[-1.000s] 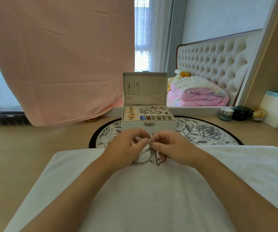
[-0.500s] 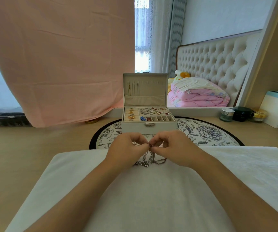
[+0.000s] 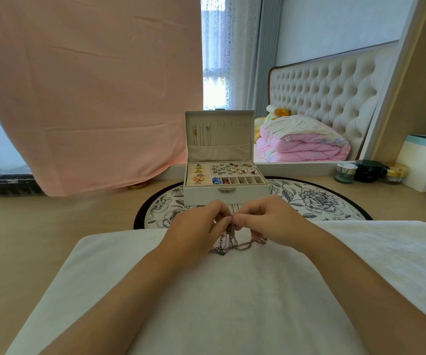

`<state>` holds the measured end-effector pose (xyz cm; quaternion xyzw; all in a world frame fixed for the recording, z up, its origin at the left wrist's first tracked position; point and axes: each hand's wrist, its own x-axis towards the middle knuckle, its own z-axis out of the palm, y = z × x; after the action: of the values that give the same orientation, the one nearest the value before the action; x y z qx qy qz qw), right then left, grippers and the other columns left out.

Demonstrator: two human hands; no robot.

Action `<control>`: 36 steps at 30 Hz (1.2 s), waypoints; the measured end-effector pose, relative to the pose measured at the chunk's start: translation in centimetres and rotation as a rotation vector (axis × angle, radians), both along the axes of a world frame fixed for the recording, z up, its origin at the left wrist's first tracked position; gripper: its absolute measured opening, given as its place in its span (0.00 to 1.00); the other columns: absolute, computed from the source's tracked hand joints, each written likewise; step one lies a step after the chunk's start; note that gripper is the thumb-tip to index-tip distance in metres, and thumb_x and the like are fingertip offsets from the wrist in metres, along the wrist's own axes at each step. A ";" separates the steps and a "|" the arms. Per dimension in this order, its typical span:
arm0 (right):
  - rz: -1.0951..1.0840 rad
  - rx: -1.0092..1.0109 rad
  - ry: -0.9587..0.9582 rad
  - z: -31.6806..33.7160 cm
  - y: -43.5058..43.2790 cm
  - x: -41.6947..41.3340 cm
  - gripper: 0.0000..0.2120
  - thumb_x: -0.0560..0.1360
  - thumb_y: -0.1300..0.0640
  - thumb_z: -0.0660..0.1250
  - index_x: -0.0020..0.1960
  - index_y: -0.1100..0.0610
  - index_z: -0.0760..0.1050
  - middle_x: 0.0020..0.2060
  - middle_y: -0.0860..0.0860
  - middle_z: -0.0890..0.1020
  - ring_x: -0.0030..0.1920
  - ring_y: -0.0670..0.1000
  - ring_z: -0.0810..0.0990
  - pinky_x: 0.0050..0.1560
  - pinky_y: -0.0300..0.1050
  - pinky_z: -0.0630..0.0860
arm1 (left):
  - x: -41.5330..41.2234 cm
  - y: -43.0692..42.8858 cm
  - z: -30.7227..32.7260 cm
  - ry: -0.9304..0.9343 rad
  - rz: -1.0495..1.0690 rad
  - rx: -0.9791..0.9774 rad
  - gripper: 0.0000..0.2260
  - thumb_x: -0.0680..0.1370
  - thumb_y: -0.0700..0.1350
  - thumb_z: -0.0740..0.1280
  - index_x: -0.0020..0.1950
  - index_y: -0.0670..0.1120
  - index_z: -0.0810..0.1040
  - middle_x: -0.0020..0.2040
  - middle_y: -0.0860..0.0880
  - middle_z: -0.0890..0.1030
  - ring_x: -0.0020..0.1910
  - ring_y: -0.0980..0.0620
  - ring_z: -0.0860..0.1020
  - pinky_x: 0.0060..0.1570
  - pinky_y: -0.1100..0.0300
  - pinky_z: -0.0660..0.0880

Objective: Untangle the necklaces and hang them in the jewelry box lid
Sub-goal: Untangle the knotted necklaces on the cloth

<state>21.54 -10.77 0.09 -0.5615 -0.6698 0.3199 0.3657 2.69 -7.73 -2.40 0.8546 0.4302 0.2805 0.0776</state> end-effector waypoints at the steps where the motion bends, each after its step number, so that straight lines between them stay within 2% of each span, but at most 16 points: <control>1: -0.006 0.003 -0.006 0.0 0.0 0.0 0.03 0.74 0.55 0.75 0.42 0.49 0.87 0.29 0.46 0.83 0.29 0.47 0.76 0.34 0.44 0.75 | 0.0 0.0 0.1 -0.006 -0.002 -0.010 0.05 0.83 0.54 0.61 0.56 0.56 0.75 0.41 0.60 0.79 0.41 0.60 0.78 0.41 0.61 0.74; 8: -0.014 0.061 -0.172 -0.1 -0.1 0.2 0.01 0.72 0.51 0.77 0.42 0.48 0.86 0.22 0.38 0.76 0.24 0.40 0.71 0.31 0.35 0.68 | -0.2 0.0 0.2 0.017 0.022 -0.058 0.09 0.82 0.57 0.61 0.51 0.57 0.79 0.35 0.59 0.80 0.38 0.62 0.79 0.38 0.62 0.73; 10: -0.034 0.107 -0.139 0.0 -0.2 0.0 0.04 0.72 0.55 0.75 0.39 0.49 0.85 0.22 0.39 0.76 0.24 0.41 0.70 0.31 0.38 0.69 | -0.3 0.0 0.3 0.006 0.008 -0.075 0.09 0.82 0.56 0.62 0.50 0.56 0.80 0.35 0.60 0.80 0.38 0.62 0.79 0.39 0.63 0.74; 12: -0.061 0.129 -0.035 -0.1 0.0 -0.1 0.07 0.73 0.59 0.73 0.37 0.51 0.83 0.26 0.43 0.78 0.26 0.47 0.72 0.31 0.43 0.72 | -0.2 0.0 0.3 -0.083 -0.050 -0.147 0.07 0.82 0.53 0.65 0.48 0.56 0.81 0.37 0.60 0.82 0.38 0.62 0.81 0.40 0.65 0.75; 15: -0.047 0.124 0.053 -0.2 0.2 0.0 0.07 0.74 0.60 0.70 0.38 0.53 0.82 0.31 0.56 0.81 0.27 0.52 0.77 0.33 0.51 0.76 | 0.0 -0.3 0.2 -0.262 -0.116 -0.258 0.04 0.80 0.46 0.68 0.49 0.54 0.82 0.41 0.59 0.85 0.39 0.64 0.82 0.42 0.67 0.77; 16: -0.042 0.115 0.065 -0.3 0.3 0.0 0.07 0.74 0.60 0.70 0.39 0.53 0.82 0.30 0.57 0.81 0.27 0.52 0.78 0.34 0.51 0.76 | 0.0 -0.3 0.1 -0.301 -0.114 -0.275 0.04 0.80 0.44 0.68 0.50 0.52 0.82 0.42 0.58 0.86 0.38 0.65 0.81 0.41 0.68 0.76; 19: -0.025 0.080 0.061 -0.4 0.3 0.2 0.05 0.74 0.62 0.70 0.41 0.54 0.81 0.25 0.48 0.79 0.27 0.50 0.78 0.34 0.50 0.75 | 0.0 -0.1 0.0 -0.365 -0.077 -0.253 0.04 0.80 0.46 0.68 0.50 0.53 0.82 0.41 0.57 0.85 0.40 0.61 0.81 0.42 0.61 0.78; 23: 0.013 0.068 -0.066 -0.6 0.3 0.2 0.04 0.72 0.59 0.73 0.41 0.50 0.81 0.29 0.42 0.80 0.28 0.48 0.78 0.36 0.52 0.79 | 0.0 0.0 -0.3 -0.322 -0.089 -0.253 0.04 0.81 0.49 0.67 0.49 0.56 0.80 0.40 0.56 0.82 0.39 0.54 0.80 0.44 0.50 0.79; 25: 0.033 0.090 -0.086 -0.6 0.1 0.0 0.05 0.70 0.54 0.76 0.44 0.47 0.81 0.35 0.41 0.82 0.30 0.47 0.76 0.37 0.48 0.77 | -0.1 -0.1 -0.4 -0.307 -0.104 -0.246 0.04 0.81 0.49 0.66 0.49 0.57 0.80 0.39 0.55 0.83 0.38 0.52 0.80 0.43 0.48 0.79; 27: 0.022 0.099 -0.052 -0.6 0.2 0.0 0.06 0.70 0.52 0.78 0.46 0.46 0.83 0.36 0.41 0.84 0.31 0.47 0.77 0.36 0.44 0.76 | -0.2 -0.1 -0.2 -0.268 -0.100 -0.199 0.05 0.82 0.49 0.66 0.48 0.57 0.79 0.38 0.55 0.82 0.36 0.55 0.78 0.39 0.52 0.77; 29: -0.012 0.091 -0.013 -0.5 0.3 0.1 0.03 0.71 0.54 0.78 0.43 0.48 0.85 0.28 0.44 0.81 0.28 0.46 0.76 0.34 0.44 0.74 | -0.3 -0.1 0.1 -0.206 -0.085 -0.162 0.04 0.82 0.51 0.66 0.48 0.59 0.78 0.38 0.59 0.81 0.36 0.60 0.77 0.36 0.60 0.74; 31: -0.007 0.108 -0.043 -0.6 0.3 0.2 0.03 0.72 0.56 0.77 0.41 0.49 0.85 0.23 0.42 0.77 0.25 0.43 0.71 0.33 0.41 0.70 | -0.3 -0.3 0.5 -0.077 -0.033 -0.086 0.02 0.81 0.55 0.65 0.50 0.60 0.77 0.38 0.63 0.79 0.39 0.62 0.77 0.37 0.65 0.71; 34: 0.006 0.147 -0.095 -0.5 0.2 0.0 0.06 0.75 0.56 0.73 0.41 0.48 0.82 0.25 0.37 0.77 0.25 0.41 0.71 0.34 0.38 0.68 | -0.2 -0.3 0.7 0.037 0.029 0.001 0.03 0.79 0.56 0.65 0.50 0.59 0.77 0.39 0.64 0.74 0.41 0.61 0.74 0.39 0.62 0.71; 36: 0.025 0.102 -0.070 -0.8 0.3 -0.2 0.09 0.78 0.55 0.69 0.39 0.49 0.78 0.27 0.40 0.75 0.28 0.44 0.71 0.36 0.42 0.69 | 0.0 -0.3 0.6 0.048 0.038 -0.026 0.04 0.78 0.54 0.65 0.49 0.56 0.78 0.40 0.60 0.75 0.43 0.58 0.74 0.42 0.57 0.76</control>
<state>21.34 -10.43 -0.68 -0.5444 -0.7046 0.2701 0.3664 2.68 -7.99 -1.84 0.8516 0.4516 0.2558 0.0730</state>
